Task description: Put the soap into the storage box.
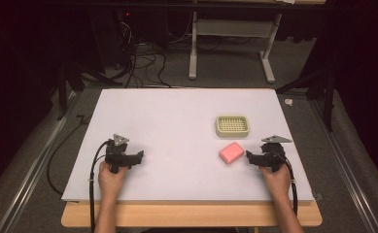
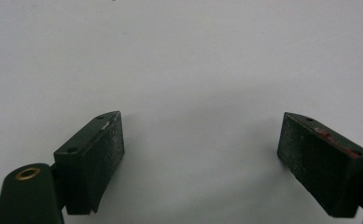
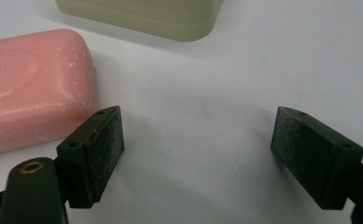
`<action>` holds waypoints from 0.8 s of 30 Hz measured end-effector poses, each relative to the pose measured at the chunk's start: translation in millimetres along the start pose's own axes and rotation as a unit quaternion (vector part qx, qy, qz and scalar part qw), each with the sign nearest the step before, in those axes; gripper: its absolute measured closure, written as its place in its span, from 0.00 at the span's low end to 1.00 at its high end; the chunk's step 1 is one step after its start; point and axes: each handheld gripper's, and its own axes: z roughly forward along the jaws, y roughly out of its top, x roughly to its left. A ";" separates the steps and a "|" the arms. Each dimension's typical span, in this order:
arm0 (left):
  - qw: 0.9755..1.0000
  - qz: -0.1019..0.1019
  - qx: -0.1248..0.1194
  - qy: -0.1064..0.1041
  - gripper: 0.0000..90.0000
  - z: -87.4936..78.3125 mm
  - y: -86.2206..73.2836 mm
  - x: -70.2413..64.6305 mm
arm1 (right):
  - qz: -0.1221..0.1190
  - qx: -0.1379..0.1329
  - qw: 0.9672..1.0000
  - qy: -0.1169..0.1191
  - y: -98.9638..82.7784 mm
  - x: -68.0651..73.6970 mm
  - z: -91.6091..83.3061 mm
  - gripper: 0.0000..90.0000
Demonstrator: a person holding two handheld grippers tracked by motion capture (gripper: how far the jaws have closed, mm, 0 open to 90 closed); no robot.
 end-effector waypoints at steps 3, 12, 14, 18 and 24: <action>1.000 0.000 0.000 0.000 0.17 0.0 0.0 0.0 | 0.000 0.000 1.000 0.000 0.0 0.1 0.0 0.20; 1.000 0.000 0.000 0.000 0.17 0.0 0.0 0.0 | 0.000 0.000 1.000 0.000 -0.1 0.0 0.0 0.20; 1.000 0.000 0.000 0.000 0.17 0.0 0.0 0.0 | 0.000 0.000 1.000 0.001 0.0 -0.1 0.0 0.20; 1.000 0.000 0.000 0.000 0.17 0.0 0.0 0.0 | 0.000 0.001 1.000 0.001 0.3 -0.1 0.0 0.20; 1.000 0.000 0.000 0.000 0.17 0.0 0.0 0.0 | 0.001 0.003 1.000 0.001 0.6 0.0 -0.2 0.20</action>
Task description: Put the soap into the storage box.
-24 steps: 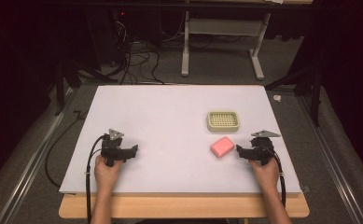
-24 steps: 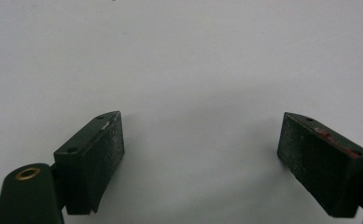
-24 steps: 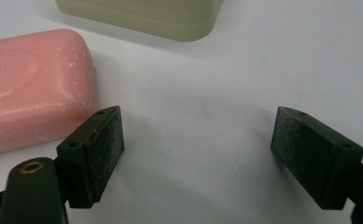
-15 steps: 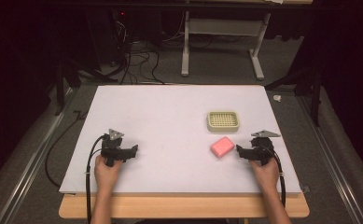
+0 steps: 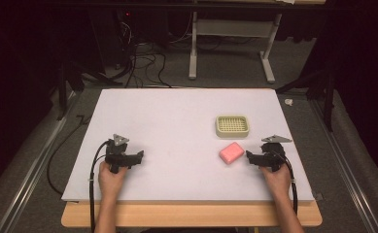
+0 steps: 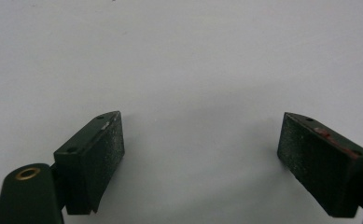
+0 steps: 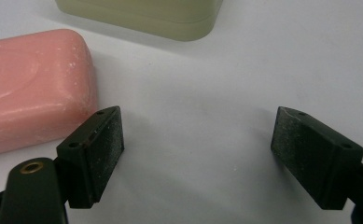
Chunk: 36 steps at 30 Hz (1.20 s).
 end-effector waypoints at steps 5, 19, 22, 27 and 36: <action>1.000 0.000 0.000 0.000 0.17 0.0 0.0 0.0 | -0.002 0.001 1.000 -0.001 0.3 0.2 -0.1 0.19; 1.000 0.000 0.000 0.000 0.17 0.0 0.0 0.0 | -0.015 -0.006 1.000 0.006 -1.2 6.7 -6.3 0.16; 1.000 0.000 0.000 0.000 0.17 0.0 0.0 0.0 | -0.020 -0.011 1.000 0.011 -2.0 9.3 -9.8 0.16; 1.000 0.000 0.000 0.000 0.17 0.0 0.0 0.0 | -0.023 -0.020 0.999 0.019 -4.3 13.7 -14.6 0.16; 1.000 0.000 0.000 0.000 0.17 0.0 0.0 0.0 | -0.036 -0.033 0.998 0.033 -7.4 22.5 -24.9 0.16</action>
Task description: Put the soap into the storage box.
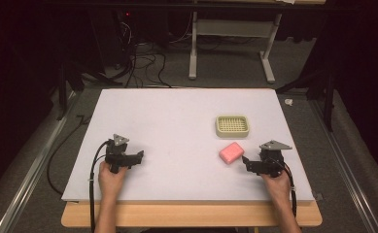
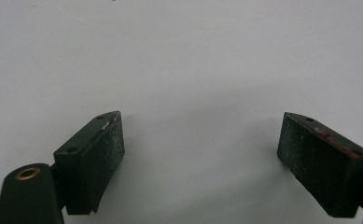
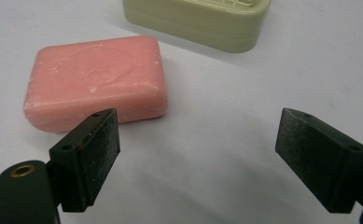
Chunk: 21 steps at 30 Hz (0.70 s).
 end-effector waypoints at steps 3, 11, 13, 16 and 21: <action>1.000 0.000 0.000 0.000 0.17 0.0 0.0 0.0 | -0.001 -0.003 1.000 0.004 -0.4 3.1 -2.3 0.16; 1.000 0.000 0.000 0.000 0.17 0.0 0.0 0.0 | -0.006 -0.005 1.000 0.013 -1.8 10.9 -4.7 0.16; 1.000 0.000 0.000 0.000 0.17 0.0 0.0 0.0 | -0.009 -0.006 1.000 0.015 -2.0 12.7 -4.8 0.16; 1.000 0.000 0.000 0.000 0.17 0.0 0.0 0.0 | -0.012 -0.008 1.000 0.019 -2.0 15.3 -5.4 0.16; 1.000 0.000 0.000 0.000 0.17 0.0 0.0 -0.1 | -0.016 -0.006 1.000 0.022 -1.5 19.8 -6.1 0.16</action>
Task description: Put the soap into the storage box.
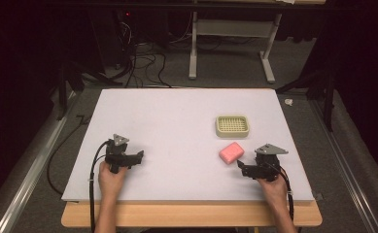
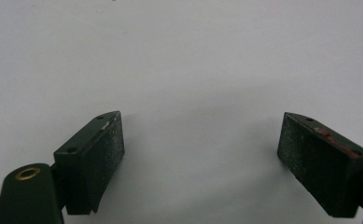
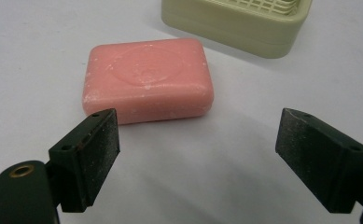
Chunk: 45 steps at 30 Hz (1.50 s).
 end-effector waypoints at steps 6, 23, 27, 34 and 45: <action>1.000 0.000 0.000 0.000 0.17 0.0 0.0 0.0 | -0.006 -0.006 1.000 0.005 2.1 4.4 -0.9 0.16; 1.000 0.000 0.000 0.000 0.17 0.0 0.0 0.0 | -0.025 -0.008 0.999 0.022 16.1 18.0 5.5 0.15; 1.000 0.000 0.000 0.000 0.17 0.0 0.0 0.0 | -0.033 -0.007 0.999 0.025 20.8 20.8 9.2 0.15; 1.000 0.000 0.000 0.000 0.17 0.0 0.0 0.0 | -0.036 -0.003 0.999 0.026 25.5 23.0 14.7 0.15; 1.000 0.000 0.000 0.000 0.17 0.0 0.0 0.1 | -0.040 0.000 0.999 0.029 33.1 23.9 24.2 0.15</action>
